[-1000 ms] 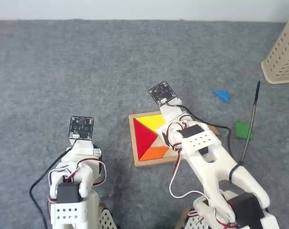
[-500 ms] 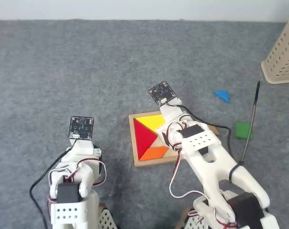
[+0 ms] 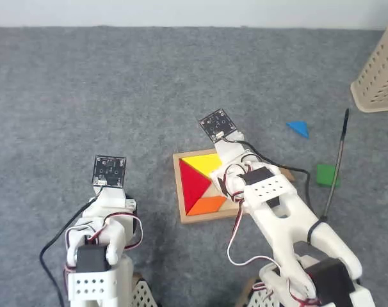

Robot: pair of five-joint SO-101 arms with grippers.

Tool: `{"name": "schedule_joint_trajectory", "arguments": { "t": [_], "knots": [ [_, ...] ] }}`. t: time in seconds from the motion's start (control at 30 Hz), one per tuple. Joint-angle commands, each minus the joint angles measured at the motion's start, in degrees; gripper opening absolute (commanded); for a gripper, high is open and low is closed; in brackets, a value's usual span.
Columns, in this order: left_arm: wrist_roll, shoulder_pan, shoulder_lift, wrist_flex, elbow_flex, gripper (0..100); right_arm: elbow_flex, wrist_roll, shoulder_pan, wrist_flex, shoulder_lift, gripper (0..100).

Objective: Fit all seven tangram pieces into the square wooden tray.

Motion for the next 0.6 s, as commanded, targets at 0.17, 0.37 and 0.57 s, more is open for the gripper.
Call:
{"name": "schedule_joint_trajectory", "arguments": {
  "t": [0.17,0.37,0.57],
  "knots": [
    [0.4,-0.1,-0.4,0.4,-0.3,1,-0.4,-0.6,1.2,-0.9,-4.0,1.3],
    [0.4,-0.1,-0.4,0.4,-0.3,1,-0.4,-0.6,1.2,-0.9,-4.0,1.3],
    [0.4,-0.1,-0.4,0.4,-0.3,1,-1.1,-0.6,2.0,-0.6,-3.9,1.7]
  ]
}}
